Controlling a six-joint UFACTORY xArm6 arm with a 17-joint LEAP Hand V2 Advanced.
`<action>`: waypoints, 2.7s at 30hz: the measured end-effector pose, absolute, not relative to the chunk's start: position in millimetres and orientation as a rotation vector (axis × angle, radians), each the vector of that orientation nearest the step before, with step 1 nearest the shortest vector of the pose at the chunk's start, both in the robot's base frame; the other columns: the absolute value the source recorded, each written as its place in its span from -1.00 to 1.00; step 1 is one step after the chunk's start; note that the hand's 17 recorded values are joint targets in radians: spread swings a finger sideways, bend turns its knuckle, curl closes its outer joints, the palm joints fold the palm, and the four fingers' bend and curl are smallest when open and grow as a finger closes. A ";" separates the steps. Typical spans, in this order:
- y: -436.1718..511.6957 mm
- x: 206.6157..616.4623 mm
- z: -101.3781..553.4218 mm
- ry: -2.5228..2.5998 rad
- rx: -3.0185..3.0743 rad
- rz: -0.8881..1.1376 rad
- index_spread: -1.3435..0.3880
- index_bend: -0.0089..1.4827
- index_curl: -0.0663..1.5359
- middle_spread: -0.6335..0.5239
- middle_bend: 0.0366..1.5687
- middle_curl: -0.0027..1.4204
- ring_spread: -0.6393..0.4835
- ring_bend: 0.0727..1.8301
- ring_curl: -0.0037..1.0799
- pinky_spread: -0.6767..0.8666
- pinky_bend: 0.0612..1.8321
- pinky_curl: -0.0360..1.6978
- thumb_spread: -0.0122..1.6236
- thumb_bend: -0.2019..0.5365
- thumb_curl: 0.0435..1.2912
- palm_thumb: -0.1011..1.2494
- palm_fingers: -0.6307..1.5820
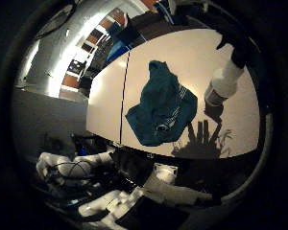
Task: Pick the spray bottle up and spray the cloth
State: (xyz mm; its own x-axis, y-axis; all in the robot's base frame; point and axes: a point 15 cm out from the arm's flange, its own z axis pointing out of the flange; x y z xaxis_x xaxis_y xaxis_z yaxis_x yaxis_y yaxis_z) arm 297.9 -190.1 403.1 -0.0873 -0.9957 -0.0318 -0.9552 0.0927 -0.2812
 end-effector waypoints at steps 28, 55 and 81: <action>-298.4 275.7 351.8 2.120 -1.556 -0.147 0.25 -0.77 -0.55 0.19 -0.66 -0.49 0.52 -0.55 -0.57 0.51 -0.19 -0.96 0.28 -0.52 -0.65 -0.50 -0.22; -318.3 275.4 312.5 2.064 -1.445 -0.061 0.27 -0.77 -0.55 0.21 -0.63 -0.50 0.52 -0.53 -0.58 0.51 -0.20 -0.96 0.27 -0.52 -0.64 -0.48 -0.23; -331.1 287.2 238.1 1.995 -1.378 0.114 0.33 -0.77 -0.54 0.28 -0.66 -0.50 0.52 -0.55 -0.58 0.52 -0.22 -0.96 0.28 -0.52 -0.63 -0.37 -0.23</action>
State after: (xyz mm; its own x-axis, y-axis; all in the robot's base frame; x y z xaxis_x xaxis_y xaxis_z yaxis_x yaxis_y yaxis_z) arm 287.2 -331.1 238.1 -0.1897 -0.7883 -0.5853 -0.8500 0.4302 -0.3039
